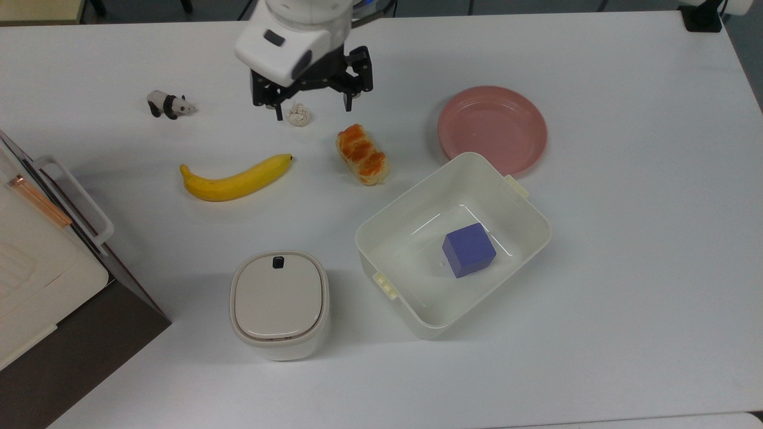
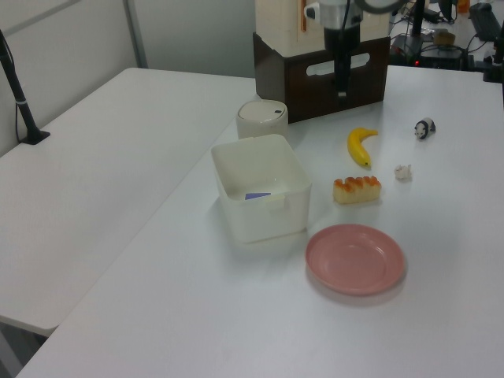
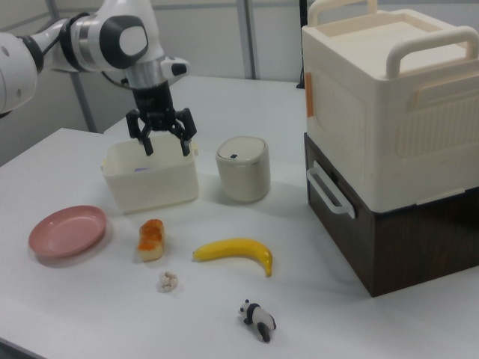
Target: Put the bread on the table
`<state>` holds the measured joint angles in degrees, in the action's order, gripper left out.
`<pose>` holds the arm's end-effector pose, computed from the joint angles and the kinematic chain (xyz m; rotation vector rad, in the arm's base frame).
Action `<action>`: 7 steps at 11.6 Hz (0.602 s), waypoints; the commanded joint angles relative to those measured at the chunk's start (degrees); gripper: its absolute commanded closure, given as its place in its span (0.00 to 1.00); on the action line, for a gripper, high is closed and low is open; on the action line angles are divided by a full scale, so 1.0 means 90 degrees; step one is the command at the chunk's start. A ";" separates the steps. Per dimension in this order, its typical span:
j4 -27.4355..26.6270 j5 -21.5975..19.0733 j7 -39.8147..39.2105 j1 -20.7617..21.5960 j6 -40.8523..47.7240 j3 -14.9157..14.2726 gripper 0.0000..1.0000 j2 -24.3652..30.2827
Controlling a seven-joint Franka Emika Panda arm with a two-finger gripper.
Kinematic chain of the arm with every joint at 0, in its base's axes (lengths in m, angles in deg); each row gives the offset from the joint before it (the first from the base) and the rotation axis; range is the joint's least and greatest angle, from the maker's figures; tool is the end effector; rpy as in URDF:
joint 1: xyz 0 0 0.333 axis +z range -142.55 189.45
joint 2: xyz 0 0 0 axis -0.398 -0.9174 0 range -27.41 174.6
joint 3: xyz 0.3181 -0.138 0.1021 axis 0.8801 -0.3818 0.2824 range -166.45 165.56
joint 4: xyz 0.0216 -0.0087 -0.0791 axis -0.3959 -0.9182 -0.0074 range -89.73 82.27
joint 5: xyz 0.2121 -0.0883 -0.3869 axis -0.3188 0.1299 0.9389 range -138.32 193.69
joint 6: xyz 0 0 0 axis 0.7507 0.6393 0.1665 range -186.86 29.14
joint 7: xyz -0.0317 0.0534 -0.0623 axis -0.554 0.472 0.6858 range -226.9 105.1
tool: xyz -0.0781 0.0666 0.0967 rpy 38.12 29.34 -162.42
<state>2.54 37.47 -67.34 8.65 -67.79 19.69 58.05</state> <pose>0.7039 0.0162 0.5334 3.0465 0.3316 -0.0655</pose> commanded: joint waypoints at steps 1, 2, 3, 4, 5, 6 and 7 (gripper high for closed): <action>0.0640 -0.0734 0.0605 0.0004 0.0073 -0.0419 0.00 0.0008; 0.0864 -0.0774 0.0695 0.0004 0.0082 -0.0498 0.00 -0.0002; 0.0886 -0.0832 0.0696 0.0004 0.0092 -0.0537 0.00 -0.0002; 0.0915 -0.0939 0.0812 0.0053 0.0121 -0.0596 0.00 -0.0002; 0.0915 -0.0950 0.1006 0.0063 0.0131 -0.0606 0.00 -0.0002; 0.0915 -0.0940 0.1134 0.0073 0.0151 -0.0597 0.00 0.0008; 0.0915 -0.0931 0.1164 0.0073 0.0180 -0.0596 0.00 0.0008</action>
<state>10.17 30.12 -59.89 8.03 -67.79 15.37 58.07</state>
